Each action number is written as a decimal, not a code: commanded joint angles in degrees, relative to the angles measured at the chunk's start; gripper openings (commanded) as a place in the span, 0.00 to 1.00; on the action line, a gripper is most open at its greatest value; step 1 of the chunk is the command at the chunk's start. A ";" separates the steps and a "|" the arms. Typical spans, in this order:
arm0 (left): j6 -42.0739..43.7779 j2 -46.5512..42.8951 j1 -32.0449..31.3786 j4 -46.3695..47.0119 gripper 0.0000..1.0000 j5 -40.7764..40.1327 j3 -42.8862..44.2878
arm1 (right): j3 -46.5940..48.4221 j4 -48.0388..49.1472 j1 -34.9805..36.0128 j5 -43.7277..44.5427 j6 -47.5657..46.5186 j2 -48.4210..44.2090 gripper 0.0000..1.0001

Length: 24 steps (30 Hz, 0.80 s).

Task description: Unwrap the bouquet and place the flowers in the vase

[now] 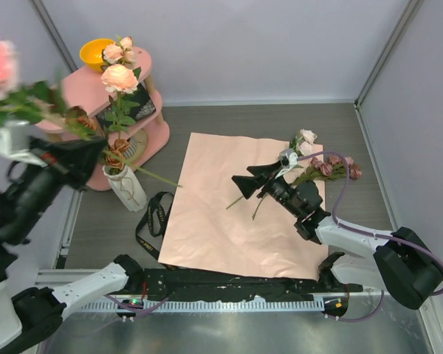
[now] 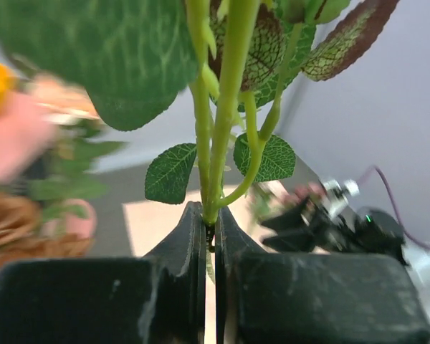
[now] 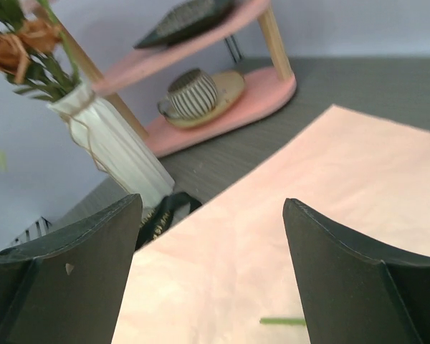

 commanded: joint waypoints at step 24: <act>21.36 -6.09 -0.09 22.51 0.00 -58.31 -9.32 | 1.88 -0.73 0.03 3.27 -0.05 1.86 0.85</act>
